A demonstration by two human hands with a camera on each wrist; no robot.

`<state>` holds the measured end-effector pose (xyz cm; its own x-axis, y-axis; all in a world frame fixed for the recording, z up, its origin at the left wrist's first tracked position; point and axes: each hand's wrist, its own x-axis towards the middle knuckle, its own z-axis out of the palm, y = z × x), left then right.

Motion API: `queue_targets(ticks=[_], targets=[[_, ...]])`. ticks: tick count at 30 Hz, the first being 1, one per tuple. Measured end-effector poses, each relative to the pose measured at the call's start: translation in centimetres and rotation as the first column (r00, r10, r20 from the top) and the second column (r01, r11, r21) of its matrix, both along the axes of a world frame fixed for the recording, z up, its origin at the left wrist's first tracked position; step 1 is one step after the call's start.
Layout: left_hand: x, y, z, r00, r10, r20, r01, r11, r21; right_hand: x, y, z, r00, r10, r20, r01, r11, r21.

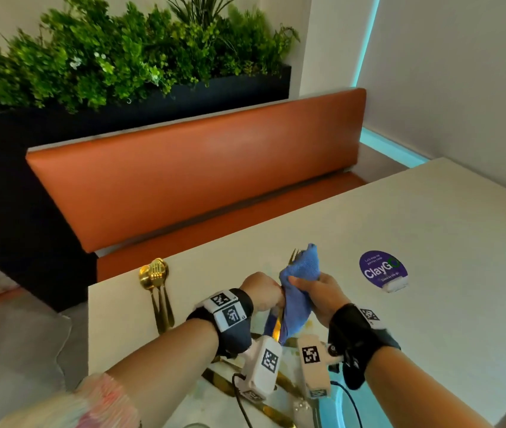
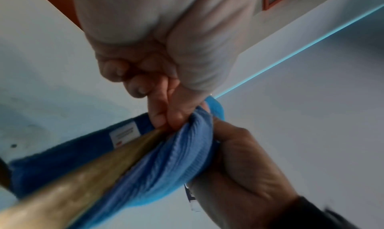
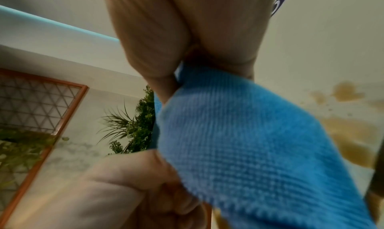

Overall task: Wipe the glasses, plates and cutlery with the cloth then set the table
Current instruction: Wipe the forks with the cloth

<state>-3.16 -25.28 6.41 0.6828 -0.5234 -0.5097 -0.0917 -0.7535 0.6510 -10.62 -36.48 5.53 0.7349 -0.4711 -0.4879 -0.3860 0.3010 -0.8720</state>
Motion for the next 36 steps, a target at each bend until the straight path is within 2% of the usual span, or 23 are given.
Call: queue_targets(ticks=[5,8,11,13,15,16,17,18,20,22,24,26,29,31,36], targets=[[-0.4,1.4,1.2,1.000,-0.020,0.020,0.020,1.000,-0.001,1.5,1.1,1.2,0.995,-0.046,-0.089,0.020,0.961,-0.277],[-0.5,1.9,1.6,1.000,-0.006,-0.018,0.006,1.000,0.004,2.0,1.6,1.9,0.978,0.075,-0.197,-0.172,0.821,-0.545],[-0.9,2.3,1.5,0.999,-0.004,-0.051,0.004,1.000,0.010,2.4,1.6,2.6,0.950,0.229,-0.211,-0.307,0.796,-0.521],[-1.0,2.4,1.7,0.999,-0.008,-0.042,0.009,1.000,0.026,2.6,1.5,3.5,0.925,0.266,-0.271,-0.379,0.694,-0.612],[-0.6,2.5,2.2,1.000,-0.002,-0.015,0.003,0.999,0.038,2.9,1.6,4.5,0.926,0.246,-0.285,-0.376,0.571,-0.730],[-0.2,2.5,2.4,1.000,-0.002,-0.007,0.002,0.999,0.036,3.2,1.5,5.0,0.948,0.210,-0.238,-0.316,0.561,-0.765],[0.1,2.6,2.5,1.000,-0.014,0.001,0.014,0.999,0.038,3.3,1.1,5.4,0.973,0.155,-0.170,-0.229,0.609,-0.759],[0.3,2.8,2.4,1.000,-0.022,0.016,0.021,0.998,0.051,3.4,0.6,6.0,0.990,0.097,-0.103,-0.142,0.696,-0.704],[0.7,3.3,2.3,0.997,0.031,0.064,-0.036,0.997,0.072,3.5,-0.6,6.3,1.000,-0.005,-0.009,-0.001,0.847,-0.532],[1.4,3.8,2.3,0.986,0.156,0.062,-0.157,0.987,0.016,3.1,-1.6,5.8,1.000,-0.023,0.018,0.028,0.912,-0.409],[1.9,3.9,2.9,0.953,0.300,-0.035,-0.302,0.949,-0.090,2.5,-1.2,5.0,0.999,0.050,0.000,-0.048,0.967,-0.248],[2.0,3.7,3.7,0.929,0.348,-0.122,-0.365,0.918,-0.156,2.3,0.1,3.6,0.974,0.210,-0.083,-0.222,0.956,-0.194],[1.9,3.2,4.4,0.887,0.383,-0.259,-0.443,0.863,-0.244,2.7,2.2,2.8,0.912,0.395,-0.112,-0.410,0.881,-0.234],[1.8,3.2,4.9,0.856,0.407,-0.318,-0.495,0.822,-0.281,3.0,3.0,2.9,0.910,0.404,-0.094,-0.415,0.875,-0.248],[2.0,3.4,5.5,0.824,0.464,-0.325,-0.553,0.785,-0.280,3.7,3.8,3.5,0.932,0.359,-0.055,-0.361,0.898,-0.253]])
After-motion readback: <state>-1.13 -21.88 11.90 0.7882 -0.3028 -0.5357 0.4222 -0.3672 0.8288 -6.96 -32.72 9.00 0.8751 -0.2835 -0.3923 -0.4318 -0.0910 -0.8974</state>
